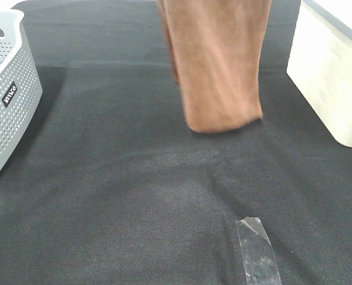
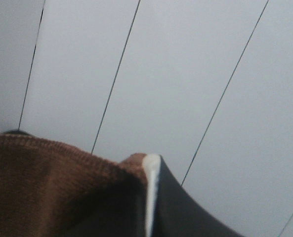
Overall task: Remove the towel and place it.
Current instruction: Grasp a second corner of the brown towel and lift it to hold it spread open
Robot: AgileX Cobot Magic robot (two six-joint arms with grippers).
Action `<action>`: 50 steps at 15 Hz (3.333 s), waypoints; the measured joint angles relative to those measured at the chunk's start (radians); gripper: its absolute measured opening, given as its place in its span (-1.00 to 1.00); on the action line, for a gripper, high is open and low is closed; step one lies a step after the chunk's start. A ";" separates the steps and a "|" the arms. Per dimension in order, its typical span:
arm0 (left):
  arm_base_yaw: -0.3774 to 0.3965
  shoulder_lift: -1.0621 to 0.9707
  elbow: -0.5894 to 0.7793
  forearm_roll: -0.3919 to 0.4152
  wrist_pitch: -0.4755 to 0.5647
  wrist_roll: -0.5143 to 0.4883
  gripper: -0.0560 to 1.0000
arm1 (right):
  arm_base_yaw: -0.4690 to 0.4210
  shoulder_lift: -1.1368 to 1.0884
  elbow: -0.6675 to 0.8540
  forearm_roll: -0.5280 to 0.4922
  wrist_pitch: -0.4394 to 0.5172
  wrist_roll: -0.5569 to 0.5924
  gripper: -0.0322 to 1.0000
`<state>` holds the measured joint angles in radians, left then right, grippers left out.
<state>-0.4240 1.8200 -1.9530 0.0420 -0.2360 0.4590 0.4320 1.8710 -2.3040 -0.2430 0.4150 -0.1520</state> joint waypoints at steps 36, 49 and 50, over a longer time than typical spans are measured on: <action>0.177 0.488 -0.495 0.129 0.194 -0.192 -0.89 | -0.113 0.259 -0.045 0.139 -0.356 0.121 -0.94; 0.137 0.279 -0.499 -0.193 1.361 -0.214 -0.89 | -0.113 0.121 -0.045 0.261 0.598 0.119 -0.94; 0.136 0.264 -0.501 -0.194 1.432 -0.231 -0.89 | -0.113 0.093 -0.045 0.294 0.657 0.114 -0.94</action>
<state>-0.2880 2.0840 -2.4540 -0.1520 1.1960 0.2280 0.3190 1.9640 -2.3490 0.0510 1.0720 -0.0380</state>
